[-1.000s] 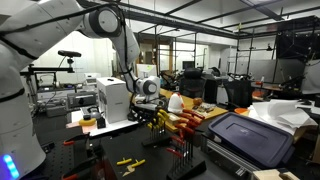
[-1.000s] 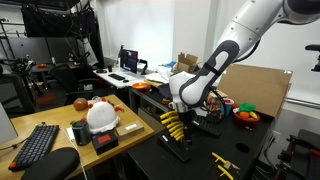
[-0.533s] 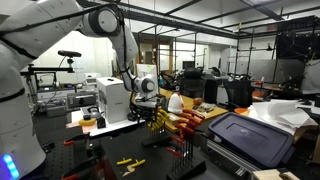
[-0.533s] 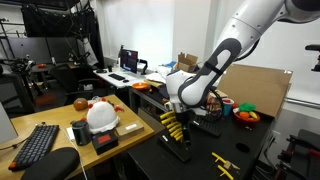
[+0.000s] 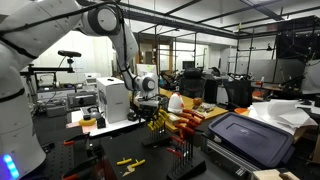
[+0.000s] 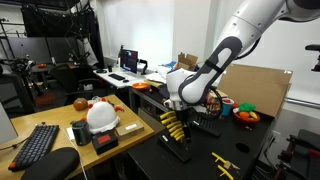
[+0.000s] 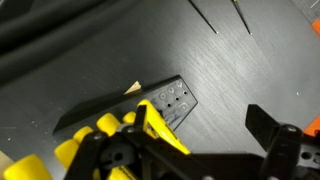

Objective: Detach the smallest yellow object from the stand and put it on the table

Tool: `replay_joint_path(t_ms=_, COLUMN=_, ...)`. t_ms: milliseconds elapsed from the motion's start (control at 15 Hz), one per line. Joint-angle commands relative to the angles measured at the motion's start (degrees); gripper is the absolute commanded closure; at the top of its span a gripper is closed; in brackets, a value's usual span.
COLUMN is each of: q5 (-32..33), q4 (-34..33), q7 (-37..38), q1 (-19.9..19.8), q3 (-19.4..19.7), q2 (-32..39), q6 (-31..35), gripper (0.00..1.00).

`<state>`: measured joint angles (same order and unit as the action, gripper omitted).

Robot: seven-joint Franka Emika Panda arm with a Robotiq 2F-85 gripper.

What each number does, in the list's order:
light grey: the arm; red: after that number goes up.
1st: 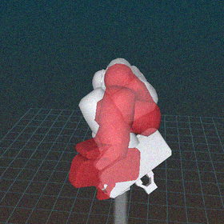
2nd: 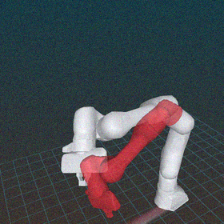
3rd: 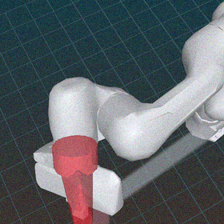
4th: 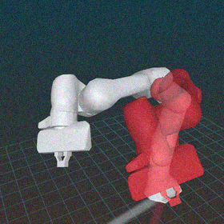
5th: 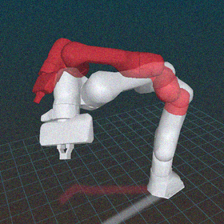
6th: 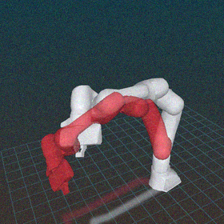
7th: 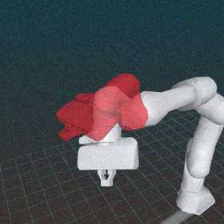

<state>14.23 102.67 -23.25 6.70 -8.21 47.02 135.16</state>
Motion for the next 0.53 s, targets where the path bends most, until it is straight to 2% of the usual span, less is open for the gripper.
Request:
replay_joint_path(t_ms=0, q5=0.56, q4=0.53, q7=-2.64, q1=-0.86, q3=-0.69, q2=-0.4, q6=0.37, gripper=0.0)
replay_joint_path(t_ms=467, q5=-0.75, q4=-0.78, q7=-4.22, q1=-0.97, q3=-2.11, q2=0.16, q6=-0.74, gripper=0.0)
